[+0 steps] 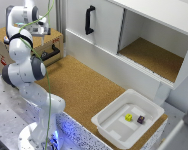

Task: Turn on the green light

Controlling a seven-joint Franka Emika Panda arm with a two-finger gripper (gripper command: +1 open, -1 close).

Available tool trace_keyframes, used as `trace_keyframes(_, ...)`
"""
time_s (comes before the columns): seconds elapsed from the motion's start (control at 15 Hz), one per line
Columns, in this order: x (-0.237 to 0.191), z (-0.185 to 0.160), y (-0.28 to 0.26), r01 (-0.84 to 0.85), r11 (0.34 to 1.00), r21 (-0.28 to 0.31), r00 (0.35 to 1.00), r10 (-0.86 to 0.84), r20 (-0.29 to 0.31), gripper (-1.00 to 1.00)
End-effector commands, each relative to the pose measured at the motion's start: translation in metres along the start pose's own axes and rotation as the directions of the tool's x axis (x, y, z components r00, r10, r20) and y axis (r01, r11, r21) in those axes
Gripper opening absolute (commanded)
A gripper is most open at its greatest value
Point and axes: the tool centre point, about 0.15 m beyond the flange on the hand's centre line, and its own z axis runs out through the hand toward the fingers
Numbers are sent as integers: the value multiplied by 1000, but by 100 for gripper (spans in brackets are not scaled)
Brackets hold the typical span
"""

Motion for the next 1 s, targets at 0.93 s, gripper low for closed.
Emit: trace_keyframes(0.93,55,34,177,-224,974,-28,962,217,-168,100)
